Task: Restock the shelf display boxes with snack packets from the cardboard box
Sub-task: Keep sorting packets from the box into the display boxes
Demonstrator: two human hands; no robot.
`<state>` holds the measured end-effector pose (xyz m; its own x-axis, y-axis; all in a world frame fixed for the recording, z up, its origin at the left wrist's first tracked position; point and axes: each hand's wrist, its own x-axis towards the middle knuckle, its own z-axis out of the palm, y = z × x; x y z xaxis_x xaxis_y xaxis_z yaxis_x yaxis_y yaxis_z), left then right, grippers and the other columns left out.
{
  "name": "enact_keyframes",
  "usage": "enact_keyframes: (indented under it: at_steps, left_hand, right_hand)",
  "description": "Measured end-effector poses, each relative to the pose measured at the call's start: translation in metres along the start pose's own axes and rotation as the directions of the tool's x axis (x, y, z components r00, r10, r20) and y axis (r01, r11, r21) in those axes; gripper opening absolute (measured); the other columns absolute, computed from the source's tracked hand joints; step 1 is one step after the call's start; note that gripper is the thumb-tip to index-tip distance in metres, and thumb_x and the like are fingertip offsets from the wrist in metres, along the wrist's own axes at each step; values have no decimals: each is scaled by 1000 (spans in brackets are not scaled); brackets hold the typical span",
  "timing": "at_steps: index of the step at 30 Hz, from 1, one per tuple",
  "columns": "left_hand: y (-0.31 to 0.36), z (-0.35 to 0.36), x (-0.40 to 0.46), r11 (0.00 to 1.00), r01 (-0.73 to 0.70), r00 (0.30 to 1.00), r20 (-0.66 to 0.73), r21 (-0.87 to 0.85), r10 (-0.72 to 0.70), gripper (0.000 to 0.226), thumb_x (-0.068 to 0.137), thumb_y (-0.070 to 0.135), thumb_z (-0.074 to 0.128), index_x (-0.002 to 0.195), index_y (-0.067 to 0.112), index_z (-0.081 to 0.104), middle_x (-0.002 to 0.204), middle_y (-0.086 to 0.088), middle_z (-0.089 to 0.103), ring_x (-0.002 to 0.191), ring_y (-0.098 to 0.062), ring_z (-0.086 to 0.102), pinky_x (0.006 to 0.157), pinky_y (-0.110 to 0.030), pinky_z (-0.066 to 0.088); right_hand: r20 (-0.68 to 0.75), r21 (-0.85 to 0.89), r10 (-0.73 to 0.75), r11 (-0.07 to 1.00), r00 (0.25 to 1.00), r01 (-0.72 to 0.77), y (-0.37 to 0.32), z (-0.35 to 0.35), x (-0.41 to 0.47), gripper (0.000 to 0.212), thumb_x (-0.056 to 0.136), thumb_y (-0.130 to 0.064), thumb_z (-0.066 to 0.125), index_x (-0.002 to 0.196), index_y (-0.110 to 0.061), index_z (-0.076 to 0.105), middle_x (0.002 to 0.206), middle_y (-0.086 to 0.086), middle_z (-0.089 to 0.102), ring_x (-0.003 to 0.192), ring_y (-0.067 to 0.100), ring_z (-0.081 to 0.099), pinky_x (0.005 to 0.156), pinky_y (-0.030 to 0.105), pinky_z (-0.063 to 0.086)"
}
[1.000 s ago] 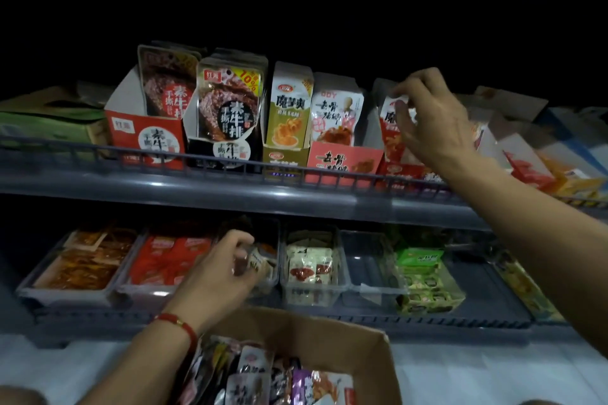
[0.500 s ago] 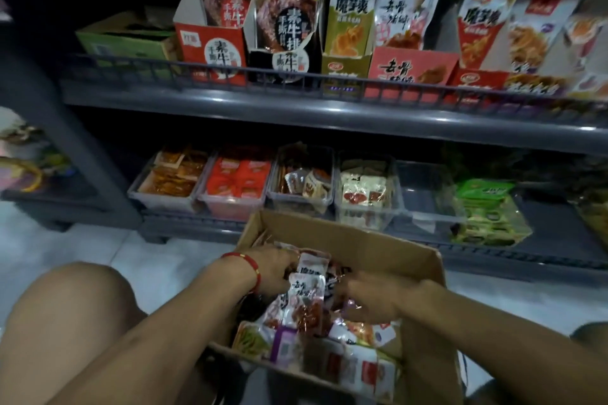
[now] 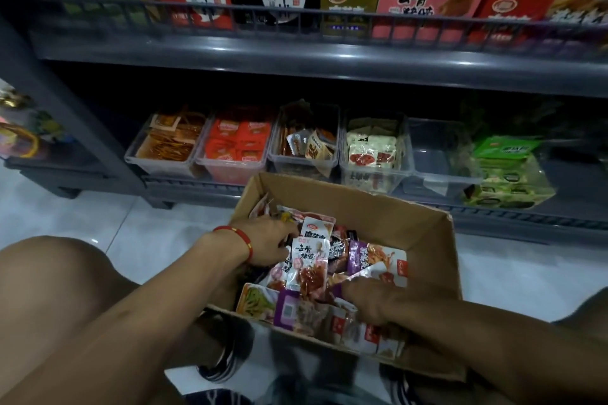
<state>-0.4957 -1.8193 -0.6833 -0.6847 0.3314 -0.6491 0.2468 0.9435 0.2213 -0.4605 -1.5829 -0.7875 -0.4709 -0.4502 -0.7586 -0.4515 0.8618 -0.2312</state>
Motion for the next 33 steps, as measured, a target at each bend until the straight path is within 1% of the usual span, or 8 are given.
enact_keyframes:
  at_steps: [8, 11, 13, 16, 21, 28, 31, 33]
  left_hand:
    - [6, -1, 6, 995, -93, 995, -34, -36, 92, 52, 102, 37, 57, 151, 32, 41, 139, -5, 59, 118, -20, 55, 88, -26, 41]
    - [12, -2, 3, 970, -157, 981, -139, -185, 132, 71, 94, 53, 65, 154, 37, 33, 152, 1, 47, 134, -20, 48, 106, -33, 45]
    - [20, -3, 1, 890, -181, 976, -185, -420, 111, 74, 88, 48, 74, 151, 39, 37, 141, 6, 56, 123, -15, 59, 99, -31, 54]
    - [28, -7, 3, 584, -222, 968, -247, -781, 38, 57, 80, 17, 85, 128, 31, 59, 117, -1, 70, 102, -18, 72, 81, -36, 64]
    - [21, -15, 9, 276, -286, 936, -329, -918, -123, 53, 67, 5, 90, 111, 24, 67, 119, -19, 67, 108, -37, 70, 82, -51, 63]
    - [13, -33, 6, 112, -350, 878, -367, -930, -306, 46, 76, -3, 80, 114, 13, 60, 114, -17, 70, 96, -33, 74, 65, -43, 65]
    - [0, -41, 6, 30, -439, 790, -402, -898, -463, 37, 80, -6, 77, 105, 16, 62, 112, -18, 72, 89, -29, 75, 62, -35, 65]
    - [-4, -41, 7, 82, -464, 716, -428, -882, -552, 36, 83, -6, 76, 103, 21, 63, 110, -15, 71, 86, -23, 74, 56, -28, 62]
  right_hand:
    - [-53, 150, 43, 988, 998, -35, 18, -53, -20, 27, 96, -17, 64, 122, -18, 57, 113, 0, 58, 102, 19, 58, 81, 31, 48]
    - [-173, 352, -14, 933, 985, 75, 27, -91, -44, 19, 96, -19, 66, 115, -22, 62, 107, -7, 67, 100, 16, 67, 78, 30, 51]
    - [-229, 589, -34, 791, 973, 167, 30, -103, -61, 11, 97, -18, 68, 107, -19, 66, 100, -4, 76, 94, 14, 73, 77, 30, 58]
    - [-287, 814, 17, 531, 958, 234, 29, -109, -78, 14, 98, -19, 68, 107, -9, 64, 99, 4, 79, 92, 15, 76, 79, 30, 60]
    - [-248, 943, -56, 215, 967, 255, 32, -106, -96, 35, 96, -12, 69, 130, -14, 63, 125, 8, 72, 112, 23, 69, 101, 45, 54]
    - [-278, 950, 106, 177, 955, 257, 50, -115, -114, 37, 94, -4, 67, 129, -14, 61, 114, 11, 76, 107, 26, 73, 91, 40, 59]
    - [-320, 946, 225, 137, 920, 295, 61, -117, -120, 40, 94, -2, 67, 130, -19, 61, 112, 10, 77, 105, 27, 74, 97, 48, 57]
    - [-337, 942, 296, 111, 894, 318, 66, -118, -122, 41, 94, 1, 66, 128, -22, 62, 111, 8, 77, 103, 26, 74, 95, 49, 58]
